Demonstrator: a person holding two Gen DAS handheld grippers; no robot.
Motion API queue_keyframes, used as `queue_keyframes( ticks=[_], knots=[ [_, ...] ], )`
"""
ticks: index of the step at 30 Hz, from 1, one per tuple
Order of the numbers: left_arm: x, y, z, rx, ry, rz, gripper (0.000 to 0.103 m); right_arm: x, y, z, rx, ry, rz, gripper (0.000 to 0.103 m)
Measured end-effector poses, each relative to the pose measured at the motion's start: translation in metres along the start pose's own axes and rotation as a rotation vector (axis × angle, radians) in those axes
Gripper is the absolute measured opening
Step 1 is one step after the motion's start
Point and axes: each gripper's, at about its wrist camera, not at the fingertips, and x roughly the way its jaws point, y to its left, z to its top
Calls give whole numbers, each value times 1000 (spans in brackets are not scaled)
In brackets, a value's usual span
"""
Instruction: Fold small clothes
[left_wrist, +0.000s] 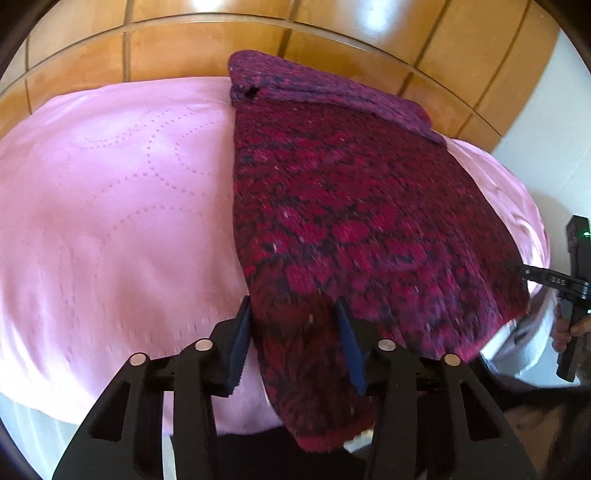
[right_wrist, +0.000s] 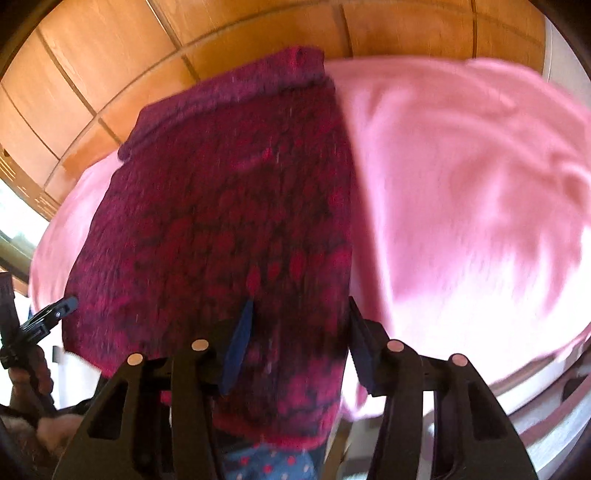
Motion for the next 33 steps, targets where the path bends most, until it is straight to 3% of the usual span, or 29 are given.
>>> queue_keyframes(
  ticks=[3,5,9,13,17,23,33],
  knots=[
    [0,2,-4,-20,15,-25,32,0,-4,-10,31,13,36,41],
    [-1,2,-3,-25,15,-38,18,-1,-1,-6,41,27,62,25],
    [-17,10,11,-103,-33,-153,15,-16,19,10,-12,4,163,20],
    [-31,24,33,-204,-99,-272,14,-35,30,33,-7,-87,247,18],
    [-30,26,65,-239,-160,-319,13,-35,32,64,33,-166,296,17],
    [5,33,129,-291,-193,-303,13,-3,26,121,95,-213,267,17],
    [79,63,198,-453,-82,-253,15,59,6,175,205,-141,173,19]
  ],
)
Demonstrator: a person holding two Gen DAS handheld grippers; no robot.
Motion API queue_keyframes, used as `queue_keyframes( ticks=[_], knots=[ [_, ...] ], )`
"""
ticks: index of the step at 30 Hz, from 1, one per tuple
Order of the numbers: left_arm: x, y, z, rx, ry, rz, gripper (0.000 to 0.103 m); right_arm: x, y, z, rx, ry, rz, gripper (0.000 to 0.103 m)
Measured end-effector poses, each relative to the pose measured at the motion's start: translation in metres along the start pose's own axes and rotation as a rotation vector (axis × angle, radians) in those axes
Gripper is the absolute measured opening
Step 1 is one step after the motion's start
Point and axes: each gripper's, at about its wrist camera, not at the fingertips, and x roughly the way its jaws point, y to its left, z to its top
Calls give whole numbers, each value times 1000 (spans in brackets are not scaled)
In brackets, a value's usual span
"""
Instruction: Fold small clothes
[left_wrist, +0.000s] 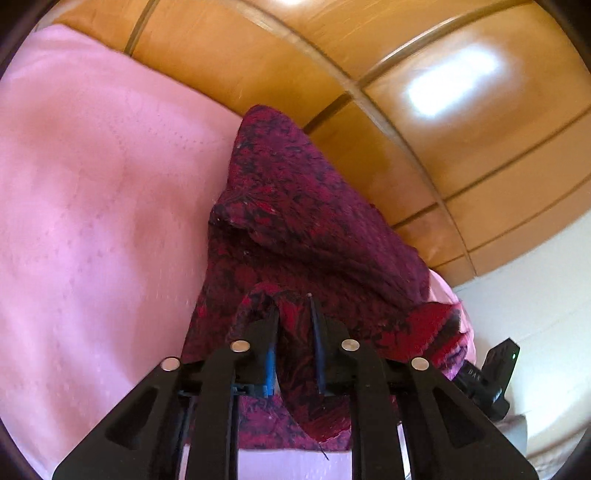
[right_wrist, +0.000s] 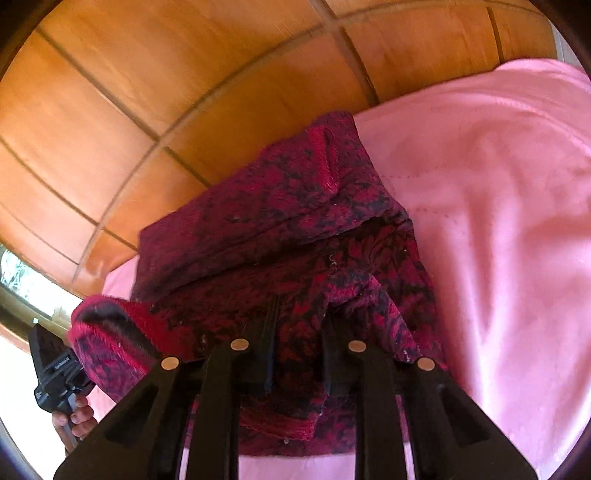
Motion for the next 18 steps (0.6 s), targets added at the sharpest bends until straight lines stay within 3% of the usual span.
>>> queue_keyframes(
  ticks=[3,5,7,8,13,18],
  knots=[
    [-3,9,6,-62,25,-50,34,3,-8,8,49,9,73,40],
    [-21,16,8,-79,-54,-63,67,-9,-12,10,73,-25,140,63],
    [-47,23,7,-80,-142,-46,73,-25,-12,8,74,-59,169,77],
    [-54,26,5,-75,-145,-63,73,-33,-12,8,70,-83,172,82],
    [-65,31,-23,81,-132,-19,73,-67,-17,-7,-15,-137,132,82],
    [-36,29,-65,202,10,9,73,-50,-15,-39,-189,-56,-64,74]
  ],
)
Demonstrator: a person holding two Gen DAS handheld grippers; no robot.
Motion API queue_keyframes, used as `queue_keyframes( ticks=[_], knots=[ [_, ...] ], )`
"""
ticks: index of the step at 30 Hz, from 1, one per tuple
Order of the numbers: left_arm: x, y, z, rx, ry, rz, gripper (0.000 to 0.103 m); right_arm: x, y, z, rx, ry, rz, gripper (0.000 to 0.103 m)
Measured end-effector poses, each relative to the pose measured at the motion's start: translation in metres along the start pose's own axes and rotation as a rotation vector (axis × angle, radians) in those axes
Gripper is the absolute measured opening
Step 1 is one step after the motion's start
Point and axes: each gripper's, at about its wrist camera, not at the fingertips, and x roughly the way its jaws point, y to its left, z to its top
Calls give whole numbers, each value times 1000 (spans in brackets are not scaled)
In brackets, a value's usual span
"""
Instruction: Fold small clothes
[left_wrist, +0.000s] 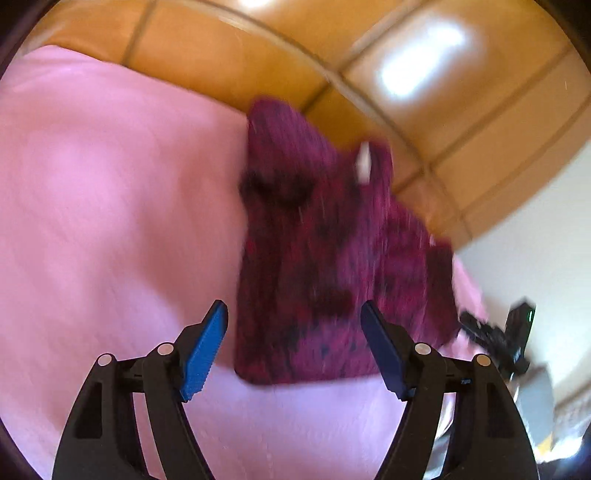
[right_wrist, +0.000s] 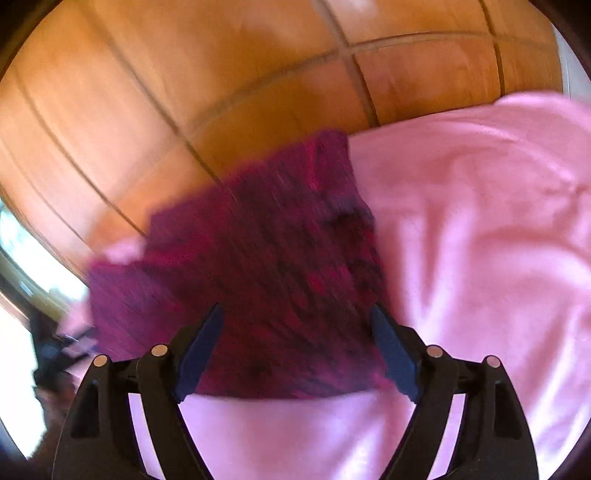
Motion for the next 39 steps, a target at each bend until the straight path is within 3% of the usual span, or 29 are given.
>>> queue_keyframes(
  ticks=[1,2,3,4,5,7,11,20,25,30,33,35,37,39],
  knots=[
    [7,-1,-2,14,13,20,70,9,0,-4,-25,27,-32,67],
    [14,-1,-5,17,30,29,54,16,0,-7,-34,44,-59,64],
    [21,0,-6,0,47,49,47,19,-1,-9,-45,42,-71,62],
    [21,0,-4,-9,40,65,36,21,0,-9,-58,38,-83,51],
    [19,-1,-3,-13,32,69,26,21,1,-7,-57,39,-97,34],
    [10,-2,-3,-13,19,69,18,17,1,-3,-50,40,-109,17],
    [-10,-7,-11,25,0,65,12,-10,9,-4,-72,13,-75,13],
    [-57,-17,-48,15,-15,-3,10,-80,17,-42,-34,6,47,12],
    [-89,-15,-92,-20,27,-19,10,-91,-10,-52,14,78,100,12],
    [-90,-18,-123,1,77,43,13,-72,-27,-59,15,175,59,13],
    [-86,-27,-115,61,37,125,22,-59,-22,-50,-10,172,9,24],
    [-95,-32,-106,107,-11,161,40,-64,-12,-39,-60,117,-37,52],
    [-101,-38,-94,149,-79,204,50,-68,1,-28,-119,49,-55,57],
    [-103,-43,-85,178,-106,209,50,-69,20,-15,-200,-11,-84,58]
  ],
)
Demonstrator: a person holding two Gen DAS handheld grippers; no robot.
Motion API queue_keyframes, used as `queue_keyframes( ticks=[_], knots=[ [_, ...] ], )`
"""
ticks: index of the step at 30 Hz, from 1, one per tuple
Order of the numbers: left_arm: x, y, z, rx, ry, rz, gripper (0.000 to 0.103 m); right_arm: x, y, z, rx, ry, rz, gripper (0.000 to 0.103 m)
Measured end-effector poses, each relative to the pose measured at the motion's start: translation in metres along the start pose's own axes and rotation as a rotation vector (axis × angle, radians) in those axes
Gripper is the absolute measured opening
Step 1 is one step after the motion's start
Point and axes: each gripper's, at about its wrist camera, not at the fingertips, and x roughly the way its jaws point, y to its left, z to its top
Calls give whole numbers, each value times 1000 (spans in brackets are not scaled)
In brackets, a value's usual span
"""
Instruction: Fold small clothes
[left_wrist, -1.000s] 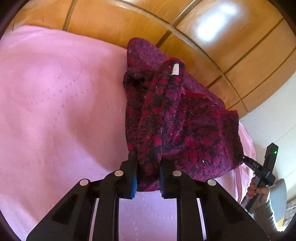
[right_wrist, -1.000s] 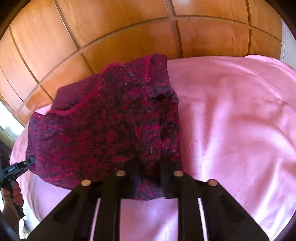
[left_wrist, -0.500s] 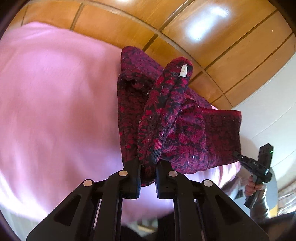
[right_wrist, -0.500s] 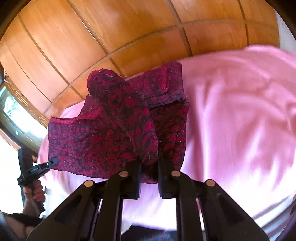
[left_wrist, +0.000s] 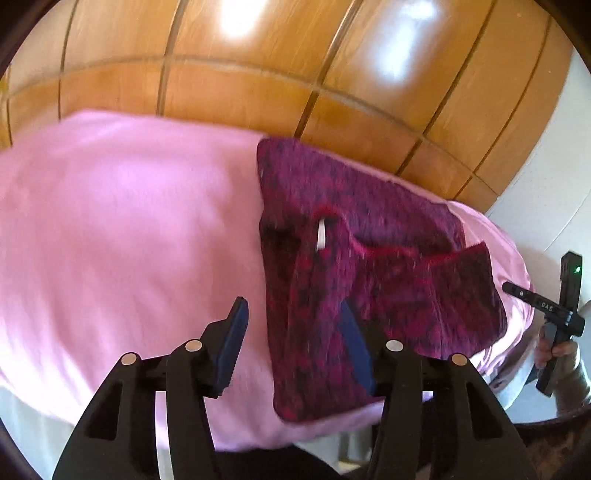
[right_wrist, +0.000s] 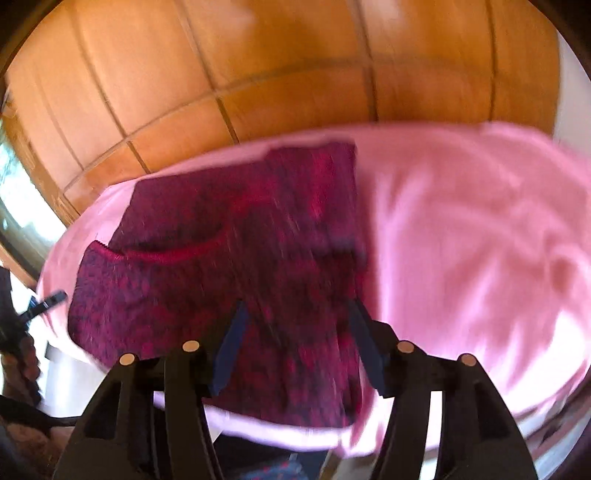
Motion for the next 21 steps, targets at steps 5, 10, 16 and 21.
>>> queue_keyframes(
  ticks=[5,10,16,21],
  knots=[
    [8,-17,5,132,-19,32,51,21,29,22,-147,-61,-46,58],
    [33,-28,8,181,22,30,53,49,41,24,-233,-41,-107,48],
    [52,-34,11,218,39,46,14,65,43,17,-314,-16,-182,18],
    [23,-23,4,146,-35,2,12,40,35,19,-252,-38,-117,17]
  ],
)
